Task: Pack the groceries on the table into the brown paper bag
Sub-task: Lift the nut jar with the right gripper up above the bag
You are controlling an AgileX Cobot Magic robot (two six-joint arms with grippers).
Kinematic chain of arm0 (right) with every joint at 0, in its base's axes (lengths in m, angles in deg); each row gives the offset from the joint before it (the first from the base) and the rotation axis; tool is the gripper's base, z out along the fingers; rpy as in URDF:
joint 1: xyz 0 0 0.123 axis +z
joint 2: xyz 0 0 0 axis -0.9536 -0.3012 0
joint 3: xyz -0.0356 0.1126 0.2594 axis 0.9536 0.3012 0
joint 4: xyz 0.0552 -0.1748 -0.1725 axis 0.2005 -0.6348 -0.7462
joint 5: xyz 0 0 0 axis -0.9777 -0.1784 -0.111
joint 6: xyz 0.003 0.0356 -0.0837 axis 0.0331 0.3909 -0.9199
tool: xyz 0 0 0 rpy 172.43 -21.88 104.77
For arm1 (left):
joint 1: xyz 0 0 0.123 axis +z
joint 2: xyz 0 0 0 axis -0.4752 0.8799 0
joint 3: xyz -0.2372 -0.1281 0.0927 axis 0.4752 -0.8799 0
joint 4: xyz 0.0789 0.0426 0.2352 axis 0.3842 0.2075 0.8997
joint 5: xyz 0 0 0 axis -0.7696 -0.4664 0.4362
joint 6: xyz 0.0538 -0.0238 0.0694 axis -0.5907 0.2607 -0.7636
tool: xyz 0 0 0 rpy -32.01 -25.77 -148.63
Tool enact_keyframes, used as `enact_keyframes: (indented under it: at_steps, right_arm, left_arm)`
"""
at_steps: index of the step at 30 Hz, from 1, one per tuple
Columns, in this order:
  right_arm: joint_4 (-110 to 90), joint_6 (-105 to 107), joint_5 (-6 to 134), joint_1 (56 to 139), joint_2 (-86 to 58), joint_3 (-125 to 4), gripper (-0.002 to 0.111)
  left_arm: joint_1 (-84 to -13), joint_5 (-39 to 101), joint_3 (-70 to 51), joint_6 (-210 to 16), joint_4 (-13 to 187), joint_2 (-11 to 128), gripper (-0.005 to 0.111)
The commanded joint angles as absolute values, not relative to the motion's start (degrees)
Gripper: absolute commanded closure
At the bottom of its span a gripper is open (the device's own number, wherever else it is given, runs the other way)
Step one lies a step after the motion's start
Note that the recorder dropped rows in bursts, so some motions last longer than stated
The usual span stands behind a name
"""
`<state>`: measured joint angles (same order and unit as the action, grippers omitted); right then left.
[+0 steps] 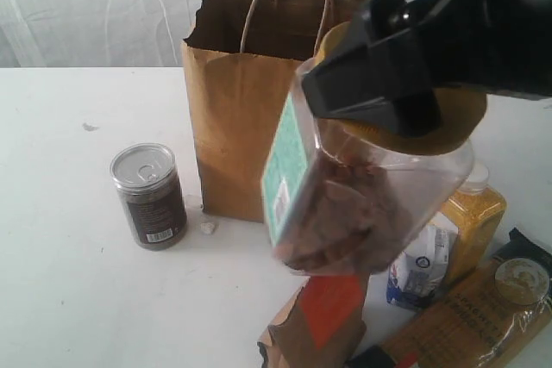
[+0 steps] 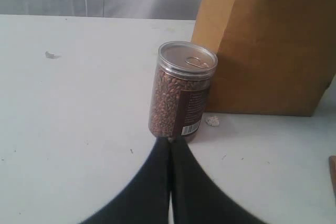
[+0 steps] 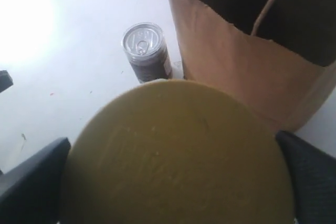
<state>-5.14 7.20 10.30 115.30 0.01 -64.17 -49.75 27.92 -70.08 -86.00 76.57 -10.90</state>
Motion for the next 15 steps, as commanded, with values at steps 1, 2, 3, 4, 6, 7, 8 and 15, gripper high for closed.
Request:
enact_keyframes:
  at_steps: [1,2,3,4,6,7,8,15]
  right_arm:
    - [-9.6,9.6,10.7,115.3,2.2,-66.0,0.096]
    - [-10.1,9.6,10.5,115.3,2.3,-66.5,0.096]
    - [-10.6,9.6,10.2,115.3,2.3,-67.2,0.096]
    - [-11.0,9.9,9.8,115.3,2.3,-68.0,0.096]
    - [-12.9,11.1,8.9,115.3,2.3,-69.9,0.096]
    - [-13.8,11.4,8.9,115.3,2.3,-70.6,0.096]
    - [-15.0,12.0,8.9,115.3,2.3,-71.5,0.096]
    - [-26.0,15.8,8.4,115.3,2.1,-77.7,0.105]
  left_arm:
    - [-49.5,27.6,-70.3,-86.2,76.0,-11.2,0.107]
    - [-49.5,27.6,-70.3,-86.2,76.0,-11.2,0.107]
    - [-49.5,27.6,-70.3,-86.2,76.0,-11.2,0.107]
    - [-49.5,27.6,-70.3,-86.2,76.0,-11.2,0.107]
    - [-49.5,27.6,-70.3,-86.2,76.0,-11.2,0.107]
    - [-49.5,27.6,-70.3,-86.2,76.0,-11.2,0.107]
    - [-49.5,27.6,-70.3,-86.2,76.0,-11.2,0.107]
    - [-49.5,27.6,-70.3,-86.2,76.0,-11.2,0.107]
